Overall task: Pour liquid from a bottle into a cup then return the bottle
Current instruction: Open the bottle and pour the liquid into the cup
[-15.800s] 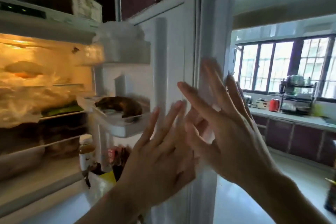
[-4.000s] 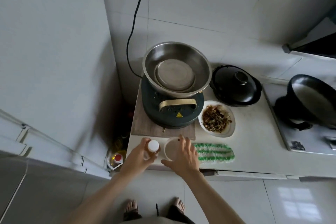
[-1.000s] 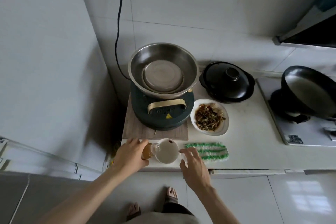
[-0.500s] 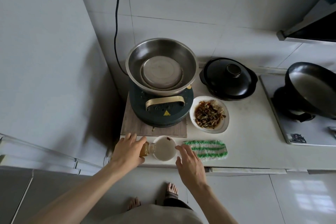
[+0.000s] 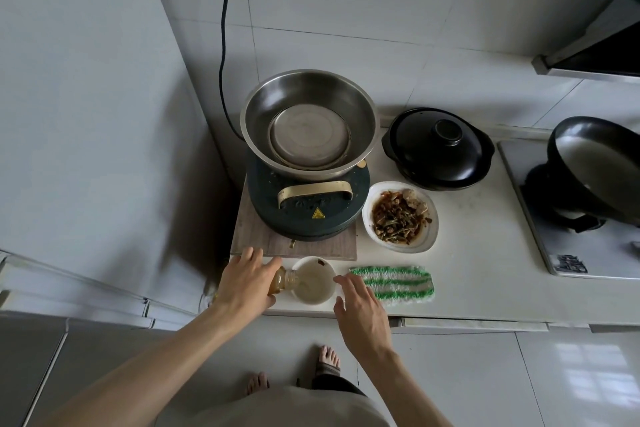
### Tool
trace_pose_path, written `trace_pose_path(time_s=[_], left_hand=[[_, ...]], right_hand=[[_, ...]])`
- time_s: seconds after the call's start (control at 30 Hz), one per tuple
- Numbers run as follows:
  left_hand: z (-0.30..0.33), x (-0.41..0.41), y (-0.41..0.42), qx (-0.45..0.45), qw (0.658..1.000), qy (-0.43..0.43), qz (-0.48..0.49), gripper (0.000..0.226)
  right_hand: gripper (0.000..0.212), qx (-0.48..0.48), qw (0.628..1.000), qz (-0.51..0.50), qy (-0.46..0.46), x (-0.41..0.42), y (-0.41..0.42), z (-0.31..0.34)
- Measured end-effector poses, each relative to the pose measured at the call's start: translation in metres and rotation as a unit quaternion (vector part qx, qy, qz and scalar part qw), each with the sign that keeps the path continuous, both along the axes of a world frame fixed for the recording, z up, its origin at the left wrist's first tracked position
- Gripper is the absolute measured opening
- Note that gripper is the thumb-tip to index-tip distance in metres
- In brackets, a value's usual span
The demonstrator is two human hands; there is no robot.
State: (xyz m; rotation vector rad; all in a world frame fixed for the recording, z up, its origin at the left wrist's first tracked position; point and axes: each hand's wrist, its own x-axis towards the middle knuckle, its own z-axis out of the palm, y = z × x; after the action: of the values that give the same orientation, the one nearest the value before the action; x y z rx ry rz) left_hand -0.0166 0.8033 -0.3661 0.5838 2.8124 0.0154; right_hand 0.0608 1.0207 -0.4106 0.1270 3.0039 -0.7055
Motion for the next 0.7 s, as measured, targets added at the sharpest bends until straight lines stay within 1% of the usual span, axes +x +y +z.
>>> trace_pose_path(time_s=[0.7], left_hand=[[0.0104, -0.006, 0.0075, -0.026, 1.0, 0.007, -0.013, 0.069]], right_hand=[[0.044, -0.008, 1.0, -0.011, 0.011, 0.0027, -0.0034, -0.0017]])
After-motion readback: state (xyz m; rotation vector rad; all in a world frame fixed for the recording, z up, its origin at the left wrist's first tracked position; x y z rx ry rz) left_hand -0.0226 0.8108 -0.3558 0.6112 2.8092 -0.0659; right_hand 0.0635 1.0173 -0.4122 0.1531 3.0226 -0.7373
